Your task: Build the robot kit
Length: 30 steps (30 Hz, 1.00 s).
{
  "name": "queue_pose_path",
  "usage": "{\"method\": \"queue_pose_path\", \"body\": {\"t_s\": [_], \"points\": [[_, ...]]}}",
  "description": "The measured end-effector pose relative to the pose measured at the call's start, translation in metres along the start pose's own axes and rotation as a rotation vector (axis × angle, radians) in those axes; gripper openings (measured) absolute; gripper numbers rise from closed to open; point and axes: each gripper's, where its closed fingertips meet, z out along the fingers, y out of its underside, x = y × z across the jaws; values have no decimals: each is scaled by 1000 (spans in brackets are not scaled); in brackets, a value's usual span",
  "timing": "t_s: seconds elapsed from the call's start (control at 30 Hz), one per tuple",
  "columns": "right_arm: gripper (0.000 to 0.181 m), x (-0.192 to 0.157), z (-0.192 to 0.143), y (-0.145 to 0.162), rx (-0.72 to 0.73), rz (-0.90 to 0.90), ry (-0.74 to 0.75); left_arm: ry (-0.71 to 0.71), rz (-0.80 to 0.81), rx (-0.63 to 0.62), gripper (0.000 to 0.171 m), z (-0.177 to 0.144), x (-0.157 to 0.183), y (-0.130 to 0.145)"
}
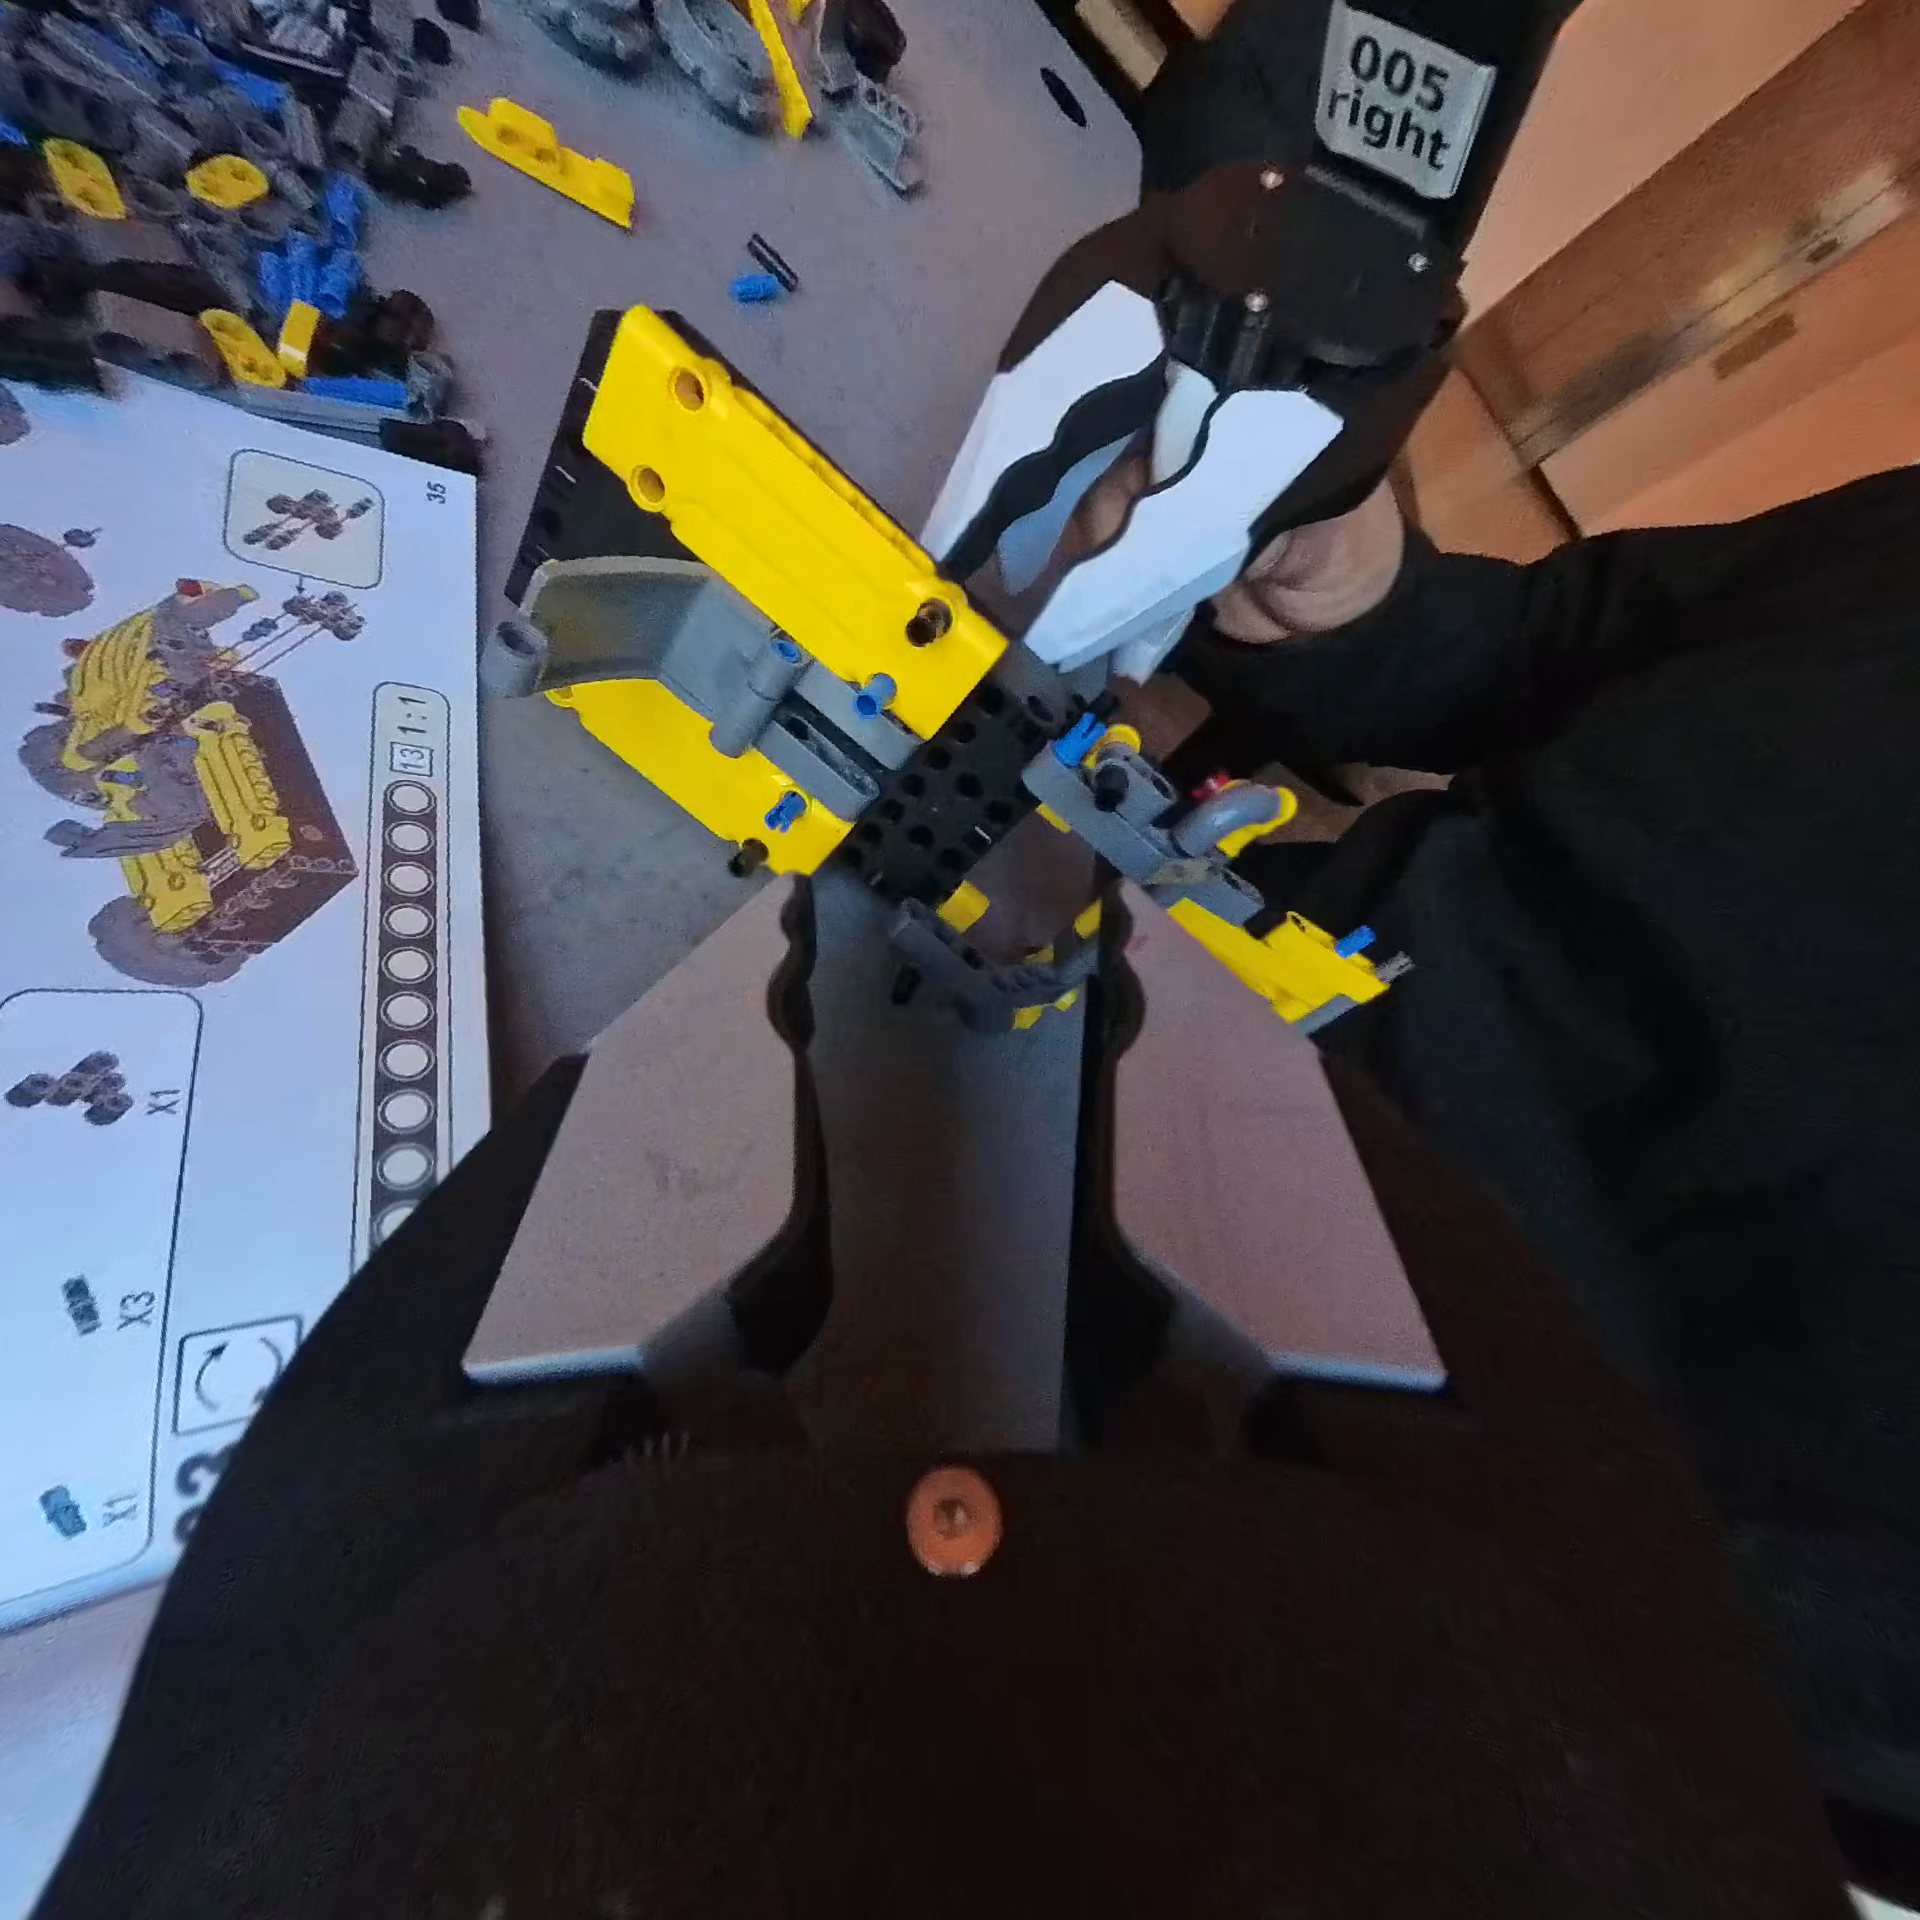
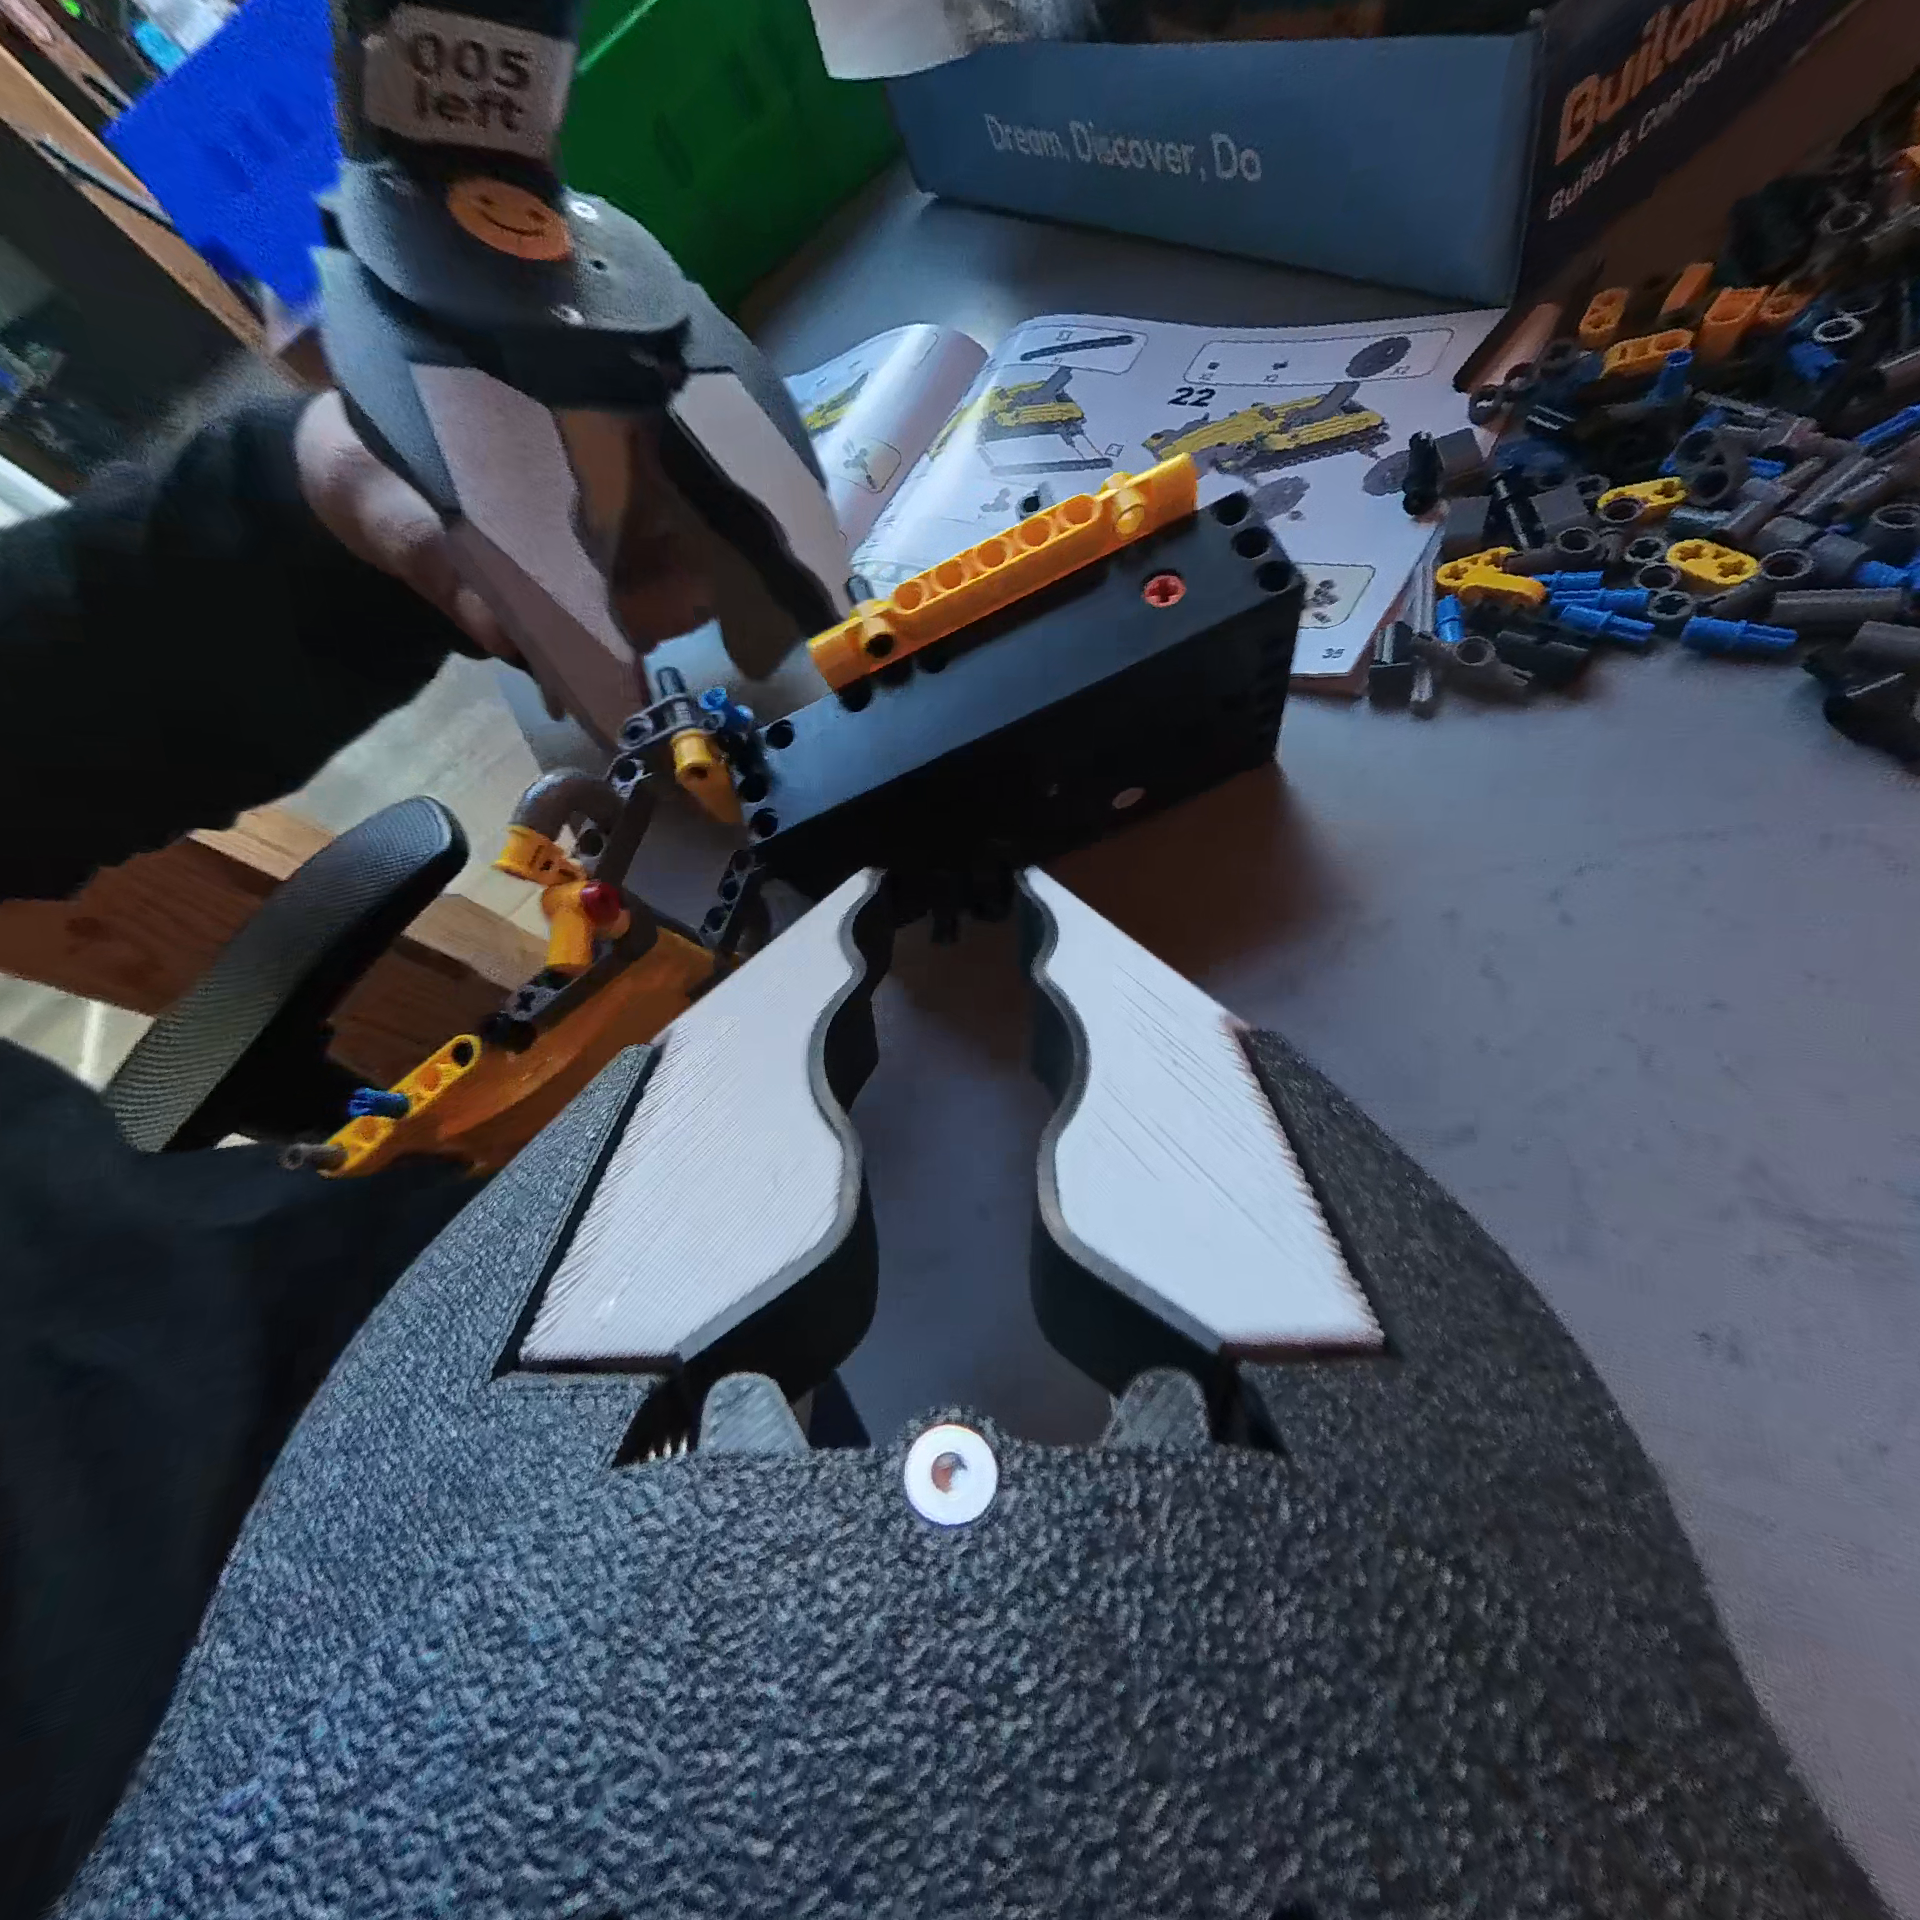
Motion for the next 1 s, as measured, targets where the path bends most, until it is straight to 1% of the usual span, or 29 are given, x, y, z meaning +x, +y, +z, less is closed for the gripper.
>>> {"method": "queue_pose_path", "body": {"t_s": [0.07,0.1,0.13,0.2,0.23,0.3,0.37,0.43,0.5,0.57,0.67,0.73,0.87,1.0], "points": [[22,-9,3,1,3,-11,-31,-23,51,-28,51,6,-3,6],[22,-12,5,0,2,-20,-38,-6,69,-37,50,11,1,7],[21,-12,6,-1,2,-34,-25,28,83,-45,45,16,7,7],[18,-11,4,-12,20,-60,-13,-42,130,-53,36,23,-2,3],[7,-13,1,-18,35,-64,-24,-37,144,-49,36,27,-3,0],[7,-9,-6,-26,57,-86,11,28,125,-45,36,38,2,-5],[6,-4,-10,-23,38,-80,21,63,106,-80,35,50,3,-4],[6,2,-14,-16,43,-41,13,49,131,-111,34,56,2,-3],[6,9,-19,-10,50,-29,26,28,153,-105,38,56,2,-4],[6,20,-24,-5,52,-40,56,15,148,-64,38,52,2,-9],[6,26,-31,-8,87,36,17,3,136,-3,38,45,2,-19],[5,35,-36,-9,88,49,43,-20,141,3,39,44,-1,-20],[5,46,-48,-11,107,16,102,-29,140,8,39,43,-2,-17],[5,58,-58,-15,140,121,60,-50,122,35,40,38,-3,-18]]}}
